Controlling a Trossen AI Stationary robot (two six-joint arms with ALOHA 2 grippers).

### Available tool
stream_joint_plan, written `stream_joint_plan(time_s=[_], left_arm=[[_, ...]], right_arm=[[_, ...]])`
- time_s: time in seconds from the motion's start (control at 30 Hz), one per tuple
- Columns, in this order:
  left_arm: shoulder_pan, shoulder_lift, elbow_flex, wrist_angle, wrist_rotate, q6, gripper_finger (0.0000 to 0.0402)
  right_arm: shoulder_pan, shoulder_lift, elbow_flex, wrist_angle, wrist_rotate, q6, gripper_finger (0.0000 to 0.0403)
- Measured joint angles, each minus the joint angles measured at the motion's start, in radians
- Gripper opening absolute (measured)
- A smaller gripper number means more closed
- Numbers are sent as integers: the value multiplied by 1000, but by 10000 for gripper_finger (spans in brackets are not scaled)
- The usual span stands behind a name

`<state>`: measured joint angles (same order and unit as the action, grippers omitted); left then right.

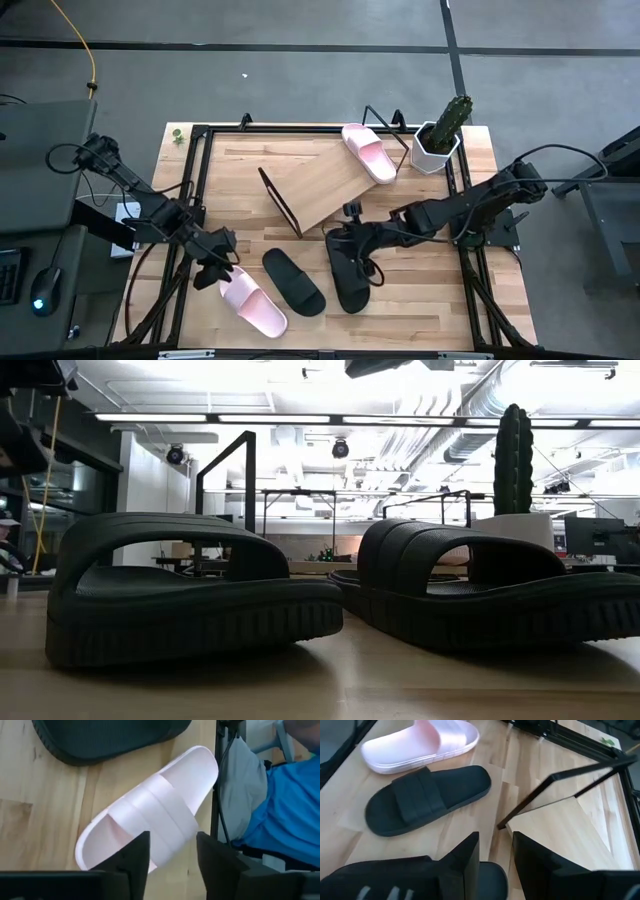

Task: Pick and place slides into the shelf
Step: Put the pink slide on the shelf

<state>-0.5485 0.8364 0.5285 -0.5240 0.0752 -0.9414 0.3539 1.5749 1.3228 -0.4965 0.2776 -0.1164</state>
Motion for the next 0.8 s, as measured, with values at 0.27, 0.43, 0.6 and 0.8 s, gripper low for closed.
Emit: stream_joint_plan(time_s=[0.27, 0.43, 0.6, 0.8], left_arm=[[-53, 1, 0, -9, -70, -63, 186], [-70, 37, 0, -34, -120, -84, 198], [-75, 107, -1, -26, -129, -106, 200], [-75, 171, -2, 22, -129, -111, 200]], right_arm=[[35, 0, 0, 0, 9, -20, 108], [35, 0, 0, 0, 10, -16, 108], [35, 0, 0, 0, 10, -16, 108], [35, 0, 0, 0, 10, -15, 108]])
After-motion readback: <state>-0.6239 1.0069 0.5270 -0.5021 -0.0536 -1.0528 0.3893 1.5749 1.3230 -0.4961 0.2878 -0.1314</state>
